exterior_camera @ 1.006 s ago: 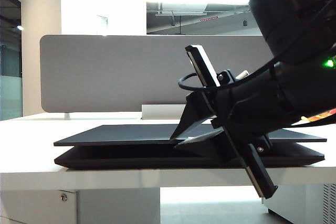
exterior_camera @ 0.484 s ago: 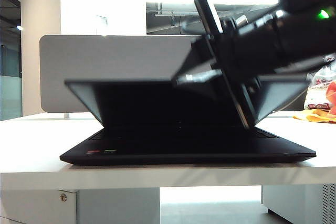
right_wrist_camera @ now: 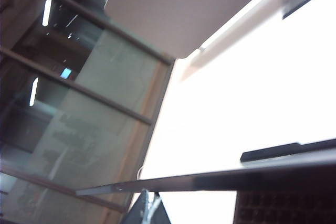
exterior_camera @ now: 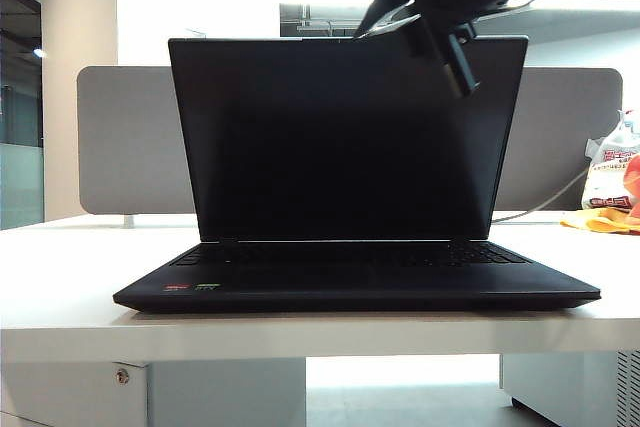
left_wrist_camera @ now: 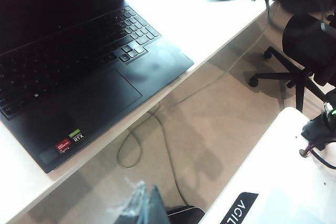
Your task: Open the lid of the laptop and use the keypad to enter the password "123".
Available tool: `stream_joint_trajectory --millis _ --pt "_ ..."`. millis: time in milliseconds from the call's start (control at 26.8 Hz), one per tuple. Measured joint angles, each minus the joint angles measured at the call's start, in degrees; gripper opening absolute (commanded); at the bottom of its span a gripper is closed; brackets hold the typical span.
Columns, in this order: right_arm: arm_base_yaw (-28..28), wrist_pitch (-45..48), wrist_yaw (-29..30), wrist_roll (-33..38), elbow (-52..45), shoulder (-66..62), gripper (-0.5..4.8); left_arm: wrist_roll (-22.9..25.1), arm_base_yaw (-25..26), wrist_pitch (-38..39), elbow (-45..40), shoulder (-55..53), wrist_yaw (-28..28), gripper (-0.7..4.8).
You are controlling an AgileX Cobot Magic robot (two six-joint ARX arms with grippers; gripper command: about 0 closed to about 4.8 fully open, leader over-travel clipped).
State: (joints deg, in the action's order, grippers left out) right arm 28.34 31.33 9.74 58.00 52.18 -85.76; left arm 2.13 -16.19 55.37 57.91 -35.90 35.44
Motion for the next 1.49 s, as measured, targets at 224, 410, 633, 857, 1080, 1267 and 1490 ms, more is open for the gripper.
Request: stream_joint_trajectory --millis 224,410,633,857,1080,1267,1490 --pt "-0.52 -1.36 13.33 -0.63 1.38 -0.22 0.08 0.00 0.00 -0.07 0.00 0.00 0.00 -0.06" --pt "6.91 -2.34 30.40 -4.02 1.97 1.46 -0.06 0.00 0.00 -0.07 0.02 0.00 -0.02 -0.06" --pt "5.77 -31.65 11.58 -29.73 3.06 1.40 -0.06 0.00 0.00 1.60 0.00 0.02 -0.81 -0.06" --pt "5.46 -37.62 -4.52 -46.53 11.76 1.49 -0.06 -0.11 0.00 1.64 0.00 0.00 -2.27 -0.06" --pt "4.02 -40.74 -11.47 -53.00 14.45 1.46 -0.06 -0.22 0.00 1.60 0.00 0.00 -2.27 -0.06" --pt "1.68 -42.66 -12.70 -53.72 14.47 1.46 -0.06 -0.22 0.00 1.01 0.00 -0.04 -2.27 -0.06" --pt "-0.33 -42.34 -13.20 -55.04 14.47 0.76 -0.06 -0.22 0.00 0.02 0.00 -0.02 -2.25 -0.06"
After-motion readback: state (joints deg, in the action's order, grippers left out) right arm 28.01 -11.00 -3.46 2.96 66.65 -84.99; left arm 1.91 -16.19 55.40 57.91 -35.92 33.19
